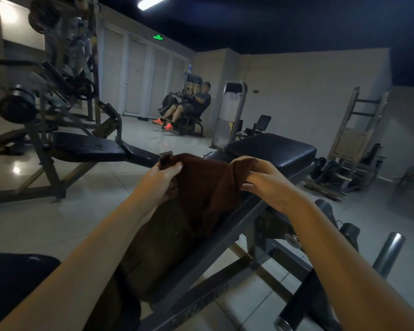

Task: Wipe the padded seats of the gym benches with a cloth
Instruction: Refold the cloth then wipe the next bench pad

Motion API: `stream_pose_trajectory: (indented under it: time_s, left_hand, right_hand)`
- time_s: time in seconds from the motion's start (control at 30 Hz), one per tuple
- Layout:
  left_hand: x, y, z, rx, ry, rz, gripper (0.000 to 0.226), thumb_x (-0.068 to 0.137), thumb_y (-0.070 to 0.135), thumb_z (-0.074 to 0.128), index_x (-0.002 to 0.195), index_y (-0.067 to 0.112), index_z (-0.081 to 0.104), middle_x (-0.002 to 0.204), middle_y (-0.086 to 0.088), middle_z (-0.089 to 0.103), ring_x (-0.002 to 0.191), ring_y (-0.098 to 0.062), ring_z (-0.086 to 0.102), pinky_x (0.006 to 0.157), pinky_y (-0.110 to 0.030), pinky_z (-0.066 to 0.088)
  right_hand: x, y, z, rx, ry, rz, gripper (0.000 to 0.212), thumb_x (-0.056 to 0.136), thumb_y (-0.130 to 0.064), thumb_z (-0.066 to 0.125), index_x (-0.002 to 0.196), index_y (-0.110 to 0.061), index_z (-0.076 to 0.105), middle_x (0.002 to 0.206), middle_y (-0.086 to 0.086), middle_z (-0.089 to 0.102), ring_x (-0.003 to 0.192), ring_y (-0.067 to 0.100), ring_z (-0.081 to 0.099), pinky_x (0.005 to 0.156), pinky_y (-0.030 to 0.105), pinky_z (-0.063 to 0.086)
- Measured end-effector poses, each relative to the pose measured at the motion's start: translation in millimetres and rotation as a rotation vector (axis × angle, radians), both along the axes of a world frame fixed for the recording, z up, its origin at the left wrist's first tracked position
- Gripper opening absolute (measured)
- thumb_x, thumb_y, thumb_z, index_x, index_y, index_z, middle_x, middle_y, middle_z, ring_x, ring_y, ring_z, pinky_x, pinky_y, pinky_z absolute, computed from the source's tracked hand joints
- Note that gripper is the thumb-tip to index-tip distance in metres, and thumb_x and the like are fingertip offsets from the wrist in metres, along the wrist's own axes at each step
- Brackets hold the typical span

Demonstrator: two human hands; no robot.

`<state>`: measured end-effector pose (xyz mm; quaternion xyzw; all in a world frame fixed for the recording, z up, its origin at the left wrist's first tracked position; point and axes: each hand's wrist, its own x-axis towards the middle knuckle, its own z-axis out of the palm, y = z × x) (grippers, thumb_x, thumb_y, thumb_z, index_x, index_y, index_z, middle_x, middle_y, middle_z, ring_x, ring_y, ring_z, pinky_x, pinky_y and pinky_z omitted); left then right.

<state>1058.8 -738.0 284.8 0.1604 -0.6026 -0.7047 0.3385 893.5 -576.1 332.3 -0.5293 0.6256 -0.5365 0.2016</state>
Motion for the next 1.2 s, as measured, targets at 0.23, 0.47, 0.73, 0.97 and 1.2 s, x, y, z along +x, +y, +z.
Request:
stream_pose_trajectory:
  time_s: [0.23, 0.47, 0.73, 0.97, 1.2]
  left_hand:
    - [-9, 3, 19, -0.128, -0.027, 0.103, 0.041, 0.096, 0.039, 0.055, 0.131, 0.020, 0.049, 0.126, -0.006, 0.059, 0.119, -0.025, 0.055, 0.109, -0.048, 0.040]
    - [-21, 11, 54, -0.347, -0.042, 0.092, 0.005, 0.100, 0.032, 0.053, 0.102, 0.028, 0.052, 0.108, -0.006, 0.067, 0.105, -0.022, 0.064, 0.097, -0.041, 0.051]
    - [-24, 8, 69, -0.225, -0.021, 0.041, 0.023, 0.098, 0.033, 0.056, 0.117, 0.020, 0.056, 0.110, -0.007, 0.068, 0.103, -0.022, 0.065, 0.093, -0.040, 0.052]
    - [-6, -6, 44, 0.036, -0.345, -0.080, 0.041, 0.105, 0.039, 0.038, 0.120, 0.006, 0.056, 0.114, -0.017, 0.066, 0.105, -0.027, 0.063, 0.077, -0.034, 0.052]
    - [10, 3, 42, -0.043, -0.313, -0.307, 0.066, 0.079, 0.041, 0.068, 0.137, 0.014, 0.050, 0.126, -0.006, 0.064, 0.117, -0.024, 0.060, 0.104, -0.044, 0.046]
  right_hand:
    - [0, 3, -3, 0.077, -0.107, 0.136, 0.037, 0.090, 0.018, 0.036, 0.104, -0.005, 0.061, 0.107, 0.013, 0.067, 0.104, 0.026, 0.065, 0.085, 0.033, 0.055]
    - [7, -10, -10, 0.209, -0.111, 0.099, 0.049, 0.081, -0.034, 0.058, 0.127, -0.017, 0.058, 0.117, -0.001, 0.070, 0.113, 0.017, 0.063, 0.110, 0.047, 0.041]
    - [43, -26, -12, 0.289, -0.001, 0.006, 0.051, 0.078, -0.033, 0.079, 0.124, -0.018, 0.063, 0.117, -0.002, 0.071, 0.108, 0.015, 0.068, 0.101, 0.038, 0.050]
    - [43, -33, 6, 0.057, -0.245, -0.169, 0.029, 0.086, -0.032, 0.073, 0.109, -0.014, 0.072, 0.104, 0.004, 0.076, 0.097, 0.019, 0.072, 0.095, 0.040, 0.055]
    - [41, -39, 25, 0.058, -0.388, -0.224, 0.037, 0.087, -0.037, 0.072, 0.110, -0.007, 0.073, 0.103, 0.009, 0.075, 0.097, 0.021, 0.072, 0.087, 0.035, 0.057]
